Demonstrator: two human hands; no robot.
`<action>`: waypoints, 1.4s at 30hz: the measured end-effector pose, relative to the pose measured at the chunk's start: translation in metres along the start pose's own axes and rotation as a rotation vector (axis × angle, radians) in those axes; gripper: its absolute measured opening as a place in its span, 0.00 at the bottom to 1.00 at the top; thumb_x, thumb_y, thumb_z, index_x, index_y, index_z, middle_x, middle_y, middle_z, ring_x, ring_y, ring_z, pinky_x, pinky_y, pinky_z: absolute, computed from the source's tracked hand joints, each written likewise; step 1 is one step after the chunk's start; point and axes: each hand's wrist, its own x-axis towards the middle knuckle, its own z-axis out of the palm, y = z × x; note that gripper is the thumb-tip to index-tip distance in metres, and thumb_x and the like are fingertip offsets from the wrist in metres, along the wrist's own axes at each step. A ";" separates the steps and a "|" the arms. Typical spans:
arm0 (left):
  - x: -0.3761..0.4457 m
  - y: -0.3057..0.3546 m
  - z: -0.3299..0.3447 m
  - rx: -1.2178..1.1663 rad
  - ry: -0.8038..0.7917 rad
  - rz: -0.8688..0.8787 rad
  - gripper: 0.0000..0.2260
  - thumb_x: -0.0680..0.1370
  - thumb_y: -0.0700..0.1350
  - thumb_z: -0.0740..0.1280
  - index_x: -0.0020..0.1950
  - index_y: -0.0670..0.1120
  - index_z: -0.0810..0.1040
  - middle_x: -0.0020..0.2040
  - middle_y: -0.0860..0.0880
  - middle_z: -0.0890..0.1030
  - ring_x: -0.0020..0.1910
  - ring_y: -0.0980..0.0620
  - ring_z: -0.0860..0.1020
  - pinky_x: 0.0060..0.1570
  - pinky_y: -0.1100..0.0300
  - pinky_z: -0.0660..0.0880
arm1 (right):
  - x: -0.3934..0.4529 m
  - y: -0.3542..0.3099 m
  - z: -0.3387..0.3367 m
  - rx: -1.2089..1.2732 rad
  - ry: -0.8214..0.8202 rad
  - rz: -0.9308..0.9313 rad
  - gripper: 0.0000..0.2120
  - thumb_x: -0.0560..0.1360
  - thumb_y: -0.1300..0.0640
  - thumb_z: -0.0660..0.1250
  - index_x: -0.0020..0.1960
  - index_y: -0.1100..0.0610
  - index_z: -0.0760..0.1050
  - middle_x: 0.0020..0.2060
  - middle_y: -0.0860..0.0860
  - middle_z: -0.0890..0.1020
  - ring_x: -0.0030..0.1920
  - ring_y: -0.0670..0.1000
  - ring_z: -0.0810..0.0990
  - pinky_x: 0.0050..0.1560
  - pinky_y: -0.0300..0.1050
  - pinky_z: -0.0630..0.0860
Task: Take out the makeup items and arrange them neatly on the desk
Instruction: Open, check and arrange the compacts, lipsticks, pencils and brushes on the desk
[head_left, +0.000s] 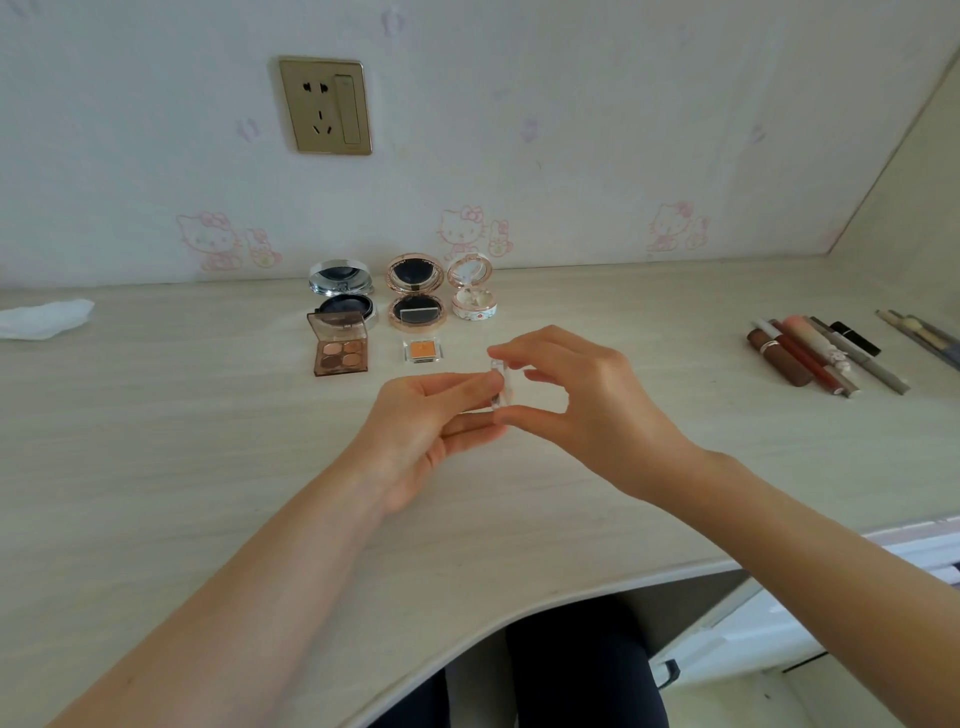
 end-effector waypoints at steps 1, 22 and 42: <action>0.000 0.001 -0.001 0.007 -0.003 -0.002 0.12 0.64 0.44 0.74 0.44 0.38 0.84 0.47 0.38 0.84 0.40 0.45 0.84 0.42 0.56 0.81 | 0.000 0.000 0.000 0.002 -0.006 -0.008 0.22 0.71 0.54 0.74 0.64 0.56 0.76 0.53 0.46 0.78 0.53 0.47 0.78 0.55 0.46 0.77; 0.009 -0.006 -0.011 0.078 -0.001 0.099 0.20 0.69 0.40 0.72 0.60 0.41 0.77 0.51 0.41 0.84 0.50 0.44 0.83 0.51 0.54 0.80 | 0.012 0.011 -0.004 0.279 0.056 0.380 0.19 0.75 0.67 0.64 0.63 0.52 0.73 0.47 0.48 0.84 0.45 0.43 0.84 0.51 0.48 0.81; 0.021 -0.033 -0.027 1.312 0.229 0.697 0.03 0.72 0.46 0.73 0.43 0.48 0.85 0.43 0.56 0.83 0.50 0.53 0.73 0.46 0.51 0.76 | 0.033 0.038 0.021 -0.057 -0.110 0.228 0.06 0.75 0.60 0.70 0.50 0.58 0.84 0.44 0.50 0.86 0.45 0.43 0.82 0.54 0.37 0.76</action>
